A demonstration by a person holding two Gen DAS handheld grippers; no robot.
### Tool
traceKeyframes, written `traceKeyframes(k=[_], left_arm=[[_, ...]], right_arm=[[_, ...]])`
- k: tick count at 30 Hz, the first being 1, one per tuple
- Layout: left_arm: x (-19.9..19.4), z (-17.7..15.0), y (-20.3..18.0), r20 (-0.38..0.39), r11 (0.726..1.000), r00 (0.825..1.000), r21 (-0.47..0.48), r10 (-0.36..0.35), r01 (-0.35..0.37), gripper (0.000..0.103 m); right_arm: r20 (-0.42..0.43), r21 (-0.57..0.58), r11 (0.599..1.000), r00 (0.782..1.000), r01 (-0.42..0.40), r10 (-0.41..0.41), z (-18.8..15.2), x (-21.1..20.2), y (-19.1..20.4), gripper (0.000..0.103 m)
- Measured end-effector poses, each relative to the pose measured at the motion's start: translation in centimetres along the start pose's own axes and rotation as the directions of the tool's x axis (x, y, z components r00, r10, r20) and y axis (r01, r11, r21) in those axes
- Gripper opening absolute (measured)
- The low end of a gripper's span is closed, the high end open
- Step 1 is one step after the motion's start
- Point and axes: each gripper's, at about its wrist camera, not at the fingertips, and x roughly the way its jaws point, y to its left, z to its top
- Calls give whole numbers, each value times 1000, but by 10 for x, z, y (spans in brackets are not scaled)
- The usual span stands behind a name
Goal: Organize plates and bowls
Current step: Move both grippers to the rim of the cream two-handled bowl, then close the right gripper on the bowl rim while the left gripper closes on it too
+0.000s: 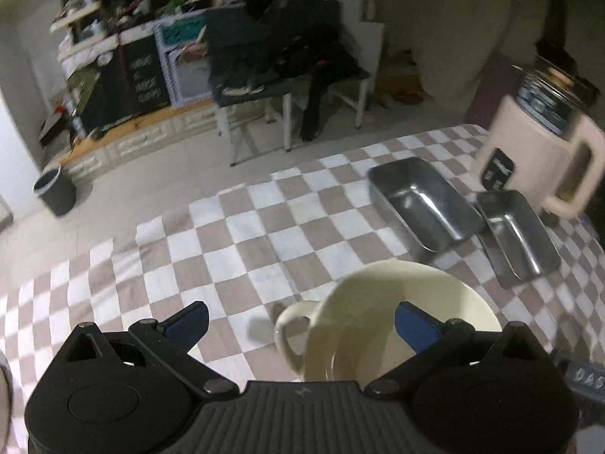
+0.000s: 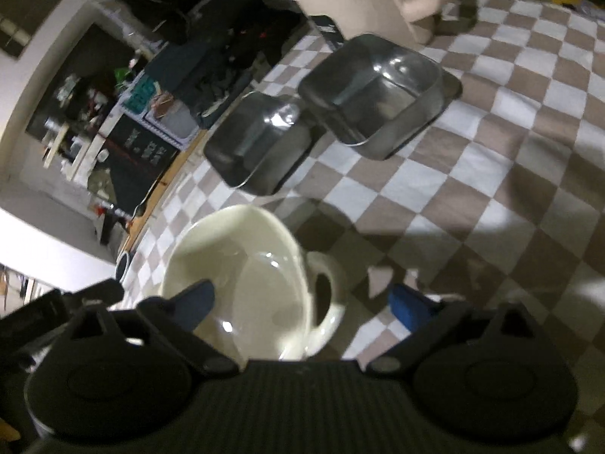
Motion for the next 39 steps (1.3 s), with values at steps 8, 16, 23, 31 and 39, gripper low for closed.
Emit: traceKeyframes(k=[8, 16, 23, 31, 39], left_arm=[[32, -6, 21, -103, 989, 989, -114, -102, 90, 70], [39, -15, 22, -112, 989, 989, -122, -94, 80, 26], [36, -23, 24, -107, 991, 990, -107, -97, 85, 27], [31, -34, 17, -159, 997, 985, -45, -71, 65, 32], [46, -25, 29, -170, 991, 984, -125, -61, 39, 53]], right_arm=[[-121, -9, 1000, 993, 6, -7, 5, 10, -6, 23], [-106, -32, 999, 994, 0, -4, 11, 9, -8, 22], [-96, -83, 996, 995, -13, 4, 20, 18, -7, 22], [-109, -119, 992, 994, -31, 18, 29, 22, -5, 22], [-88, -230, 973, 996, -4, -17, 28, 24, 5, 25]])
